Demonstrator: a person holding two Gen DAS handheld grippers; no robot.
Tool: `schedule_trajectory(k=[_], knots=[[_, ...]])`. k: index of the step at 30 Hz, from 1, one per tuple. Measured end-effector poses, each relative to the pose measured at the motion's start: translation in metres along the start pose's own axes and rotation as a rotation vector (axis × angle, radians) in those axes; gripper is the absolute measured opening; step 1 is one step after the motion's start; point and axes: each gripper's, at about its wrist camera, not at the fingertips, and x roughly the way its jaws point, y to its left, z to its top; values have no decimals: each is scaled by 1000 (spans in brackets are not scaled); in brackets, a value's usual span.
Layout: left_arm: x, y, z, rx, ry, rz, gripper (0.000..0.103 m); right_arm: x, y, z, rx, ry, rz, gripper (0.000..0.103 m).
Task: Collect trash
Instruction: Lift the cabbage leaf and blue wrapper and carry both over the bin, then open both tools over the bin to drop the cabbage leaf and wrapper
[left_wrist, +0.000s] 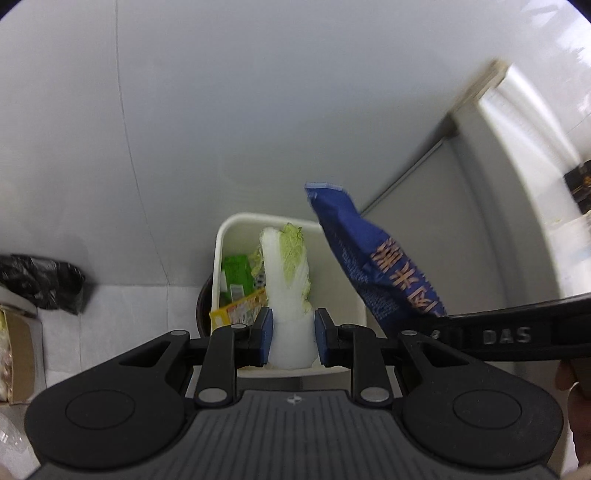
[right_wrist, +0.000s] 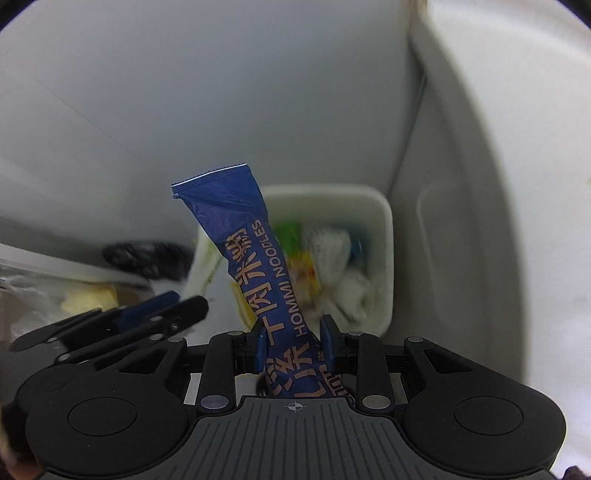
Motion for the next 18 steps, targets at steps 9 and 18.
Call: schedule_trajectory(k=[9,18], knots=[[62,10,-1,-12,80,7,22,76,6,26,-17,176,-176,28],[85,13,9,-3,92,0,23,88,12,34,-29,155,-200,31]])
